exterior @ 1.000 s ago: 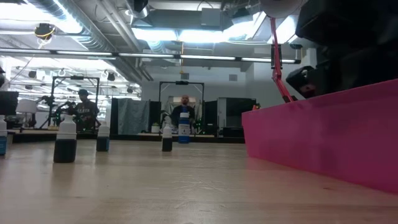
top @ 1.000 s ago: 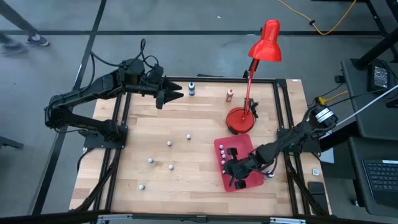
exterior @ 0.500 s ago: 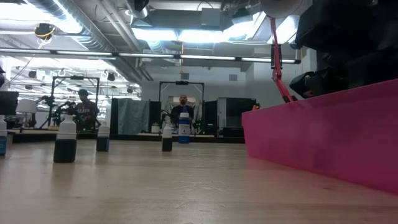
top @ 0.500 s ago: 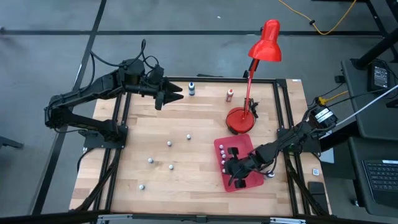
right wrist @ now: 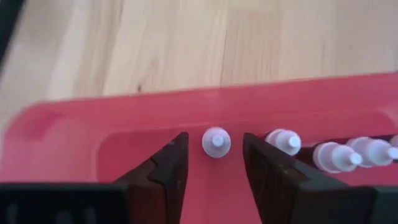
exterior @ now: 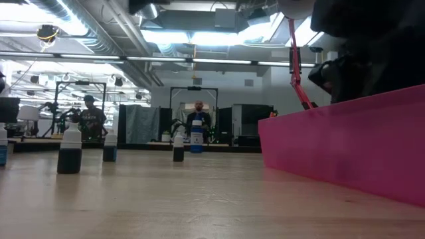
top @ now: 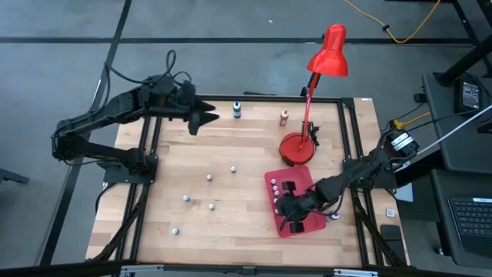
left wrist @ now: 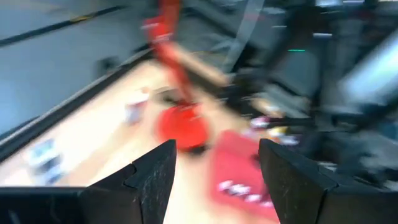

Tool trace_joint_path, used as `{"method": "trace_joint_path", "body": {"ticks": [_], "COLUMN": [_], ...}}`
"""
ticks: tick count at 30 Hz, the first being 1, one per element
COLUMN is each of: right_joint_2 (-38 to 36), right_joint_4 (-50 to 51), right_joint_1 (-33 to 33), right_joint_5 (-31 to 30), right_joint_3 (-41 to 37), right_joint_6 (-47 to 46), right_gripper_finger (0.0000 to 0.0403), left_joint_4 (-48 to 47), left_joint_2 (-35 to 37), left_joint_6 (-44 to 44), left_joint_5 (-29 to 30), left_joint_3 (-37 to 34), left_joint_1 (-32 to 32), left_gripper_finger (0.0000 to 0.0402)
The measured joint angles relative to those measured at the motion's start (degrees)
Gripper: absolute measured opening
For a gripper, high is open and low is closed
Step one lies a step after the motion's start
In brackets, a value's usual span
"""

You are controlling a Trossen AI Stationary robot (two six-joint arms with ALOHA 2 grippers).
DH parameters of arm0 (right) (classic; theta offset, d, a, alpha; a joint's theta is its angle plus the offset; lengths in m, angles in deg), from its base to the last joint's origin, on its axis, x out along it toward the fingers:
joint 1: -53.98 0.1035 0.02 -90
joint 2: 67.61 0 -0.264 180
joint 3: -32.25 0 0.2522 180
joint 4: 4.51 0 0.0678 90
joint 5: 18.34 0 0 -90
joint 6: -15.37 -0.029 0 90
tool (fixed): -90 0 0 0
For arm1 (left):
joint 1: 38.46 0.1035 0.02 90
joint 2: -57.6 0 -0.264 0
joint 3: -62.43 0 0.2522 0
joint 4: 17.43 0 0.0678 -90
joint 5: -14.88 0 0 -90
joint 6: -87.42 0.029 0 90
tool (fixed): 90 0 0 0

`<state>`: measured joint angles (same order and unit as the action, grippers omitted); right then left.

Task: Pick & Place food coloring
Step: Put the small blue food coloring bottle into the red bin

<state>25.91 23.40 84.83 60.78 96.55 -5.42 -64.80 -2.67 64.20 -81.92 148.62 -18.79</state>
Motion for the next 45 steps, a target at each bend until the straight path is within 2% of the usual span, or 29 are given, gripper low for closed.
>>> {"method": "trace_joint_path", "body": {"ticks": [8,11,15,19,25,32,38,45], "right_joint_2": [-8.7,-12.1,-15.6,-18.3,-20.7,-21.0,-21.0,-21.0], "right_joint_4": [2.5,3.2,2.6,0.6,-8.8,-19.0,-20.9,-20.2], "right_joint_1": [0.0,0.0,0.0,0.0,0.0,0.0,0.0,0.0], "right_joint_5": [-4.5,-5.7,-5.6,-5.3,-5.6,-5.5,-4.7,-3.5], "right_joint_3": [0.1,0.1,0.1,0.1,0.1,0.1,0.1,0.1], "right_joint_6": [-5.4,-7.2,-7.8,-9.1,-8.0,-4.5,-4.9,-7.6], "right_gripper_finger": [0.0155,0.0155,0.0155,0.0155,0.0155,0.0155,0.0155,0.0155], "left_joint_4": [-14.9,-19.3,-26.6,-32.8,-29.3,-13.5,0.9,5.7], "left_joint_2": [5.9,7.0,7.1,5.9,5.0,5.0,5.0,5.0], "left_joint_6": [-7.5,-11.0,-15.7,-18.0,-16.0,-8.0,-1.3,-0.5], "left_joint_5": [25.4,30.6,34.3,34.6,32.6,27.7,20.9,16.4], "left_joint_3": [0.0,0.0,0.0,-0.1,-7.2,-22.1,-33.6,-41.5], "left_joint_1": [-8.5,-12.8,-18.3,-22.5,-25.5,-25.5,-24.4,-25.7], "left_gripper_finger": [0.0224,0.0224,0.0224,0.0224,0.0224,0.0224,0.0224,0.0224]}}
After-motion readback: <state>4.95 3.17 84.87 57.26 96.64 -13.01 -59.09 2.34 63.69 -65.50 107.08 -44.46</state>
